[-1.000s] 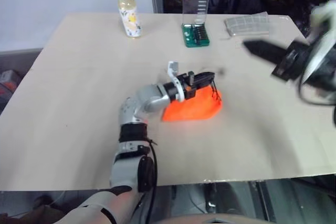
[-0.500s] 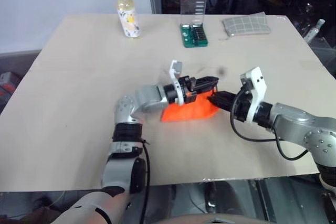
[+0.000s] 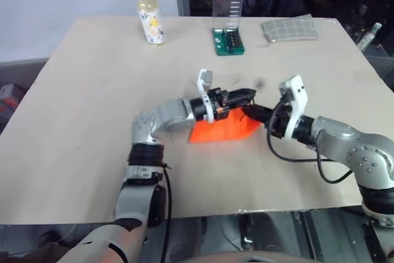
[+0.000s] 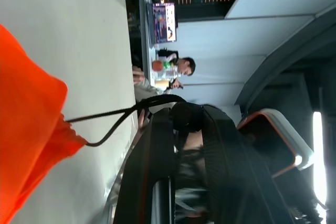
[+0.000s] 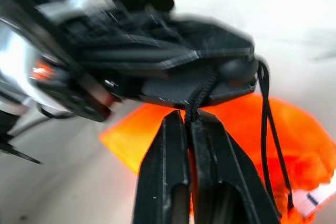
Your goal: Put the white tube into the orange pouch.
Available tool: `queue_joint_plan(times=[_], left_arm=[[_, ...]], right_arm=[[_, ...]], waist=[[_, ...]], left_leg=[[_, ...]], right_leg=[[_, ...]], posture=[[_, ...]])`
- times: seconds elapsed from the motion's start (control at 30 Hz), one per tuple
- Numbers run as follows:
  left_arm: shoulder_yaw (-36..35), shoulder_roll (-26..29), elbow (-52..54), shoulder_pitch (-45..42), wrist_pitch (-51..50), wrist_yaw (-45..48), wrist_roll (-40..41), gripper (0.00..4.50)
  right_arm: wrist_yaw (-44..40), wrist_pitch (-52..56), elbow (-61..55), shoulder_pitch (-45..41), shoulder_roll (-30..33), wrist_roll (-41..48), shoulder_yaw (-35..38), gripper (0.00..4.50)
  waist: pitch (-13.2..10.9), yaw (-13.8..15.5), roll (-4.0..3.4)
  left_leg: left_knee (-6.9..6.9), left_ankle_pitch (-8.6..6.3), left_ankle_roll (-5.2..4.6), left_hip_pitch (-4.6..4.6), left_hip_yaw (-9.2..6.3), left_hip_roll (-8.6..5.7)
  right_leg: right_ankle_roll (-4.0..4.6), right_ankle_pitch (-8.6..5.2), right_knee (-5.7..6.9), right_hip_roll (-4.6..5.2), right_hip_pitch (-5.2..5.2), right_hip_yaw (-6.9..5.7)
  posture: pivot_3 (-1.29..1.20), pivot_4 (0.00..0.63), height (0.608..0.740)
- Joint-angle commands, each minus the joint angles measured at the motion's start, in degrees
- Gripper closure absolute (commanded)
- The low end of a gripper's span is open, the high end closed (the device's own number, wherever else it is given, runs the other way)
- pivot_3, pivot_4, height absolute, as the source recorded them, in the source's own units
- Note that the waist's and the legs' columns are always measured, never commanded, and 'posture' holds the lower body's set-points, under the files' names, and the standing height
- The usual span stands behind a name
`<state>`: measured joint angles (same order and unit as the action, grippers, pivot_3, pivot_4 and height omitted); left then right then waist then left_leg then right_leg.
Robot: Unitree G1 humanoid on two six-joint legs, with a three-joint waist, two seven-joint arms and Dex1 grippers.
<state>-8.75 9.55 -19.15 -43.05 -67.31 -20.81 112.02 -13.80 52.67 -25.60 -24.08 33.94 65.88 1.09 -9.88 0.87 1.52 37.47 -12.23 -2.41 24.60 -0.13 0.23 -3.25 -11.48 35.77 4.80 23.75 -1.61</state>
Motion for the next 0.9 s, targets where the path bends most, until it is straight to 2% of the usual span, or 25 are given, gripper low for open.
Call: queue_joint_plan(times=[0.03,0.17,0.37,0.57,0.6,0.67,0.77,0.9], left_arm=[[0.4,-0.3,0.7,-1.4,1.4,-0.2,0.5,4.28],[0.1,-1.1,-1.2,-1.8,3.9,-2.9,0.4,4.28],[-2.1,-3.0,-6.0,-4.9,9.9,-5.1,-4.4,4.28],[-4.9,-0.1,-17.8,-15.5,14.8,4.9,-18.1,4.28],[-5.0,0.4,-19.4,-16.9,14.6,7.0,-20.1,4.28],[-2.2,0.9,-20.7,-18.3,12.5,12.4,-26.2,4.28],[2.3,-1.1,-21.5,-17.2,9.2,18.7,-34.4,4.28],[5.5,-4.2,-22.2,-14.9,9.3,26.8,-44.3,4.28]], right_arm=[[-1.0,-4.4,-3.2,-4.9,-1.5,11.3,10.2,4.47],[0.6,-6.5,-0.5,-12.1,-1.1,15.4,15.4,4.47],[0.6,-7.3,2.3,-19.7,0.4,15.3,17.1,4.47],[-0.7,-6.8,4.4,-22.7,3.1,14.7,18.5,4.47],[-1.0,-6.6,4.4,-22.2,3.7,14.6,18.7,4.47],[-2.0,-4.9,2.4,-15.6,6.5,12.1,19.2,4.47],[-3.4,-5.2,0.7,-4.4,8.2,6.8,19.4,4.47],[-6.8,-8.2,0.8,4.8,8.5,-3.1,16.3,4.47]], waist=[[0.0,0.0,-0.01],[0.0,-0.1,-0.02],[0.0,0.0,-0.02],[0.0,0.1,-0.01],[0.0,0.1,-0.01],[0.0,0.2,0.01],[0.0,0.6,0.03],[0.0,0.0,-0.03]], left_leg=[[0.0,0.0,0.0,-0.02,0.02,0.0],[0.0,0.0,0.0,-0.04,-0.01,0.01],[-0.04,0.0,0.0,-0.02,0.06,0.02],[-0.04,0.0,-0.01,0.11,0.25,-0.07],[-0.05,0.0,-0.01,0.12,0.25,-0.07],[-0.08,0.0,-0.01,0.11,0.28,-0.07],[-0.16,-0.02,-0.04,0.11,0.21,-0.08],[-0.16,-0.07,-0.1,0.15,0.43,-0.12]], right_leg=[[0.0,0.0,-0.01,0.01,0.0,0.02],[0.0,0.0,0.02,0.0,-0.01,-0.01],[0.0,0.0,-0.01,-0.01,0.01,-0.01],[-0.01,0.0,-0.11,0.02,0.02,-0.12],[-0.01,0.0,-0.13,0.01,0.02,-0.13],[-0.02,0.0,-0.15,0.02,0.02,-0.12],[-0.05,-0.02,-0.28,0.05,-0.08,-0.25],[-0.08,-0.03,-0.3,0.13,0.03,-0.06]], posture=[[0.0,0.15,0.74],[0.0,0.15,0.74],[0.0,0.15,0.74],[0.0,0.15,0.74],[0.0,0.15,0.74],[0.0,0.15,0.74],[0.0,0.15,0.74],[0.0,0.15,0.74]])
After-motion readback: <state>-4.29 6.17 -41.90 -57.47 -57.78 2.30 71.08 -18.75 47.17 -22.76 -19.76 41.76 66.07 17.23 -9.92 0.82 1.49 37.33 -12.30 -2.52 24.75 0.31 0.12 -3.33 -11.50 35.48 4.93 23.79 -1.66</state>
